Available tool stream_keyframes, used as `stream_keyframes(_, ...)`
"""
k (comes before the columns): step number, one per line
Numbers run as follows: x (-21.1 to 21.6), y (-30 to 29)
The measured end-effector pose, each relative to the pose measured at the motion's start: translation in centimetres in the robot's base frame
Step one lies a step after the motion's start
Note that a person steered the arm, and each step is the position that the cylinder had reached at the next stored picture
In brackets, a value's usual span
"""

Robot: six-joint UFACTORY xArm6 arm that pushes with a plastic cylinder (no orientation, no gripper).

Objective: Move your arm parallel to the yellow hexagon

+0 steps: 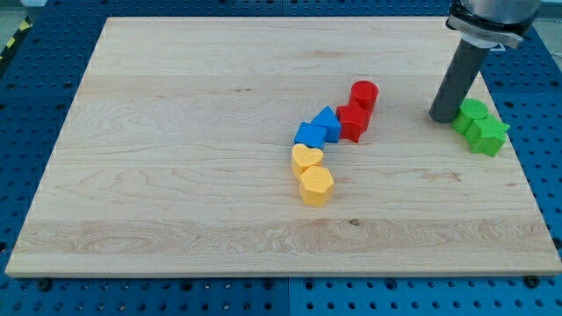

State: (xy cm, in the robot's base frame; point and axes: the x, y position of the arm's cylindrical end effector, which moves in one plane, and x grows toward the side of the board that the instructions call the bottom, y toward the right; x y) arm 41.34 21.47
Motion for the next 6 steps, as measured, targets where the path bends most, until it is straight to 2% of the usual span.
stream_keyframes(5,0.6,-0.8)
stream_keyframes(6,2.3,-4.0)
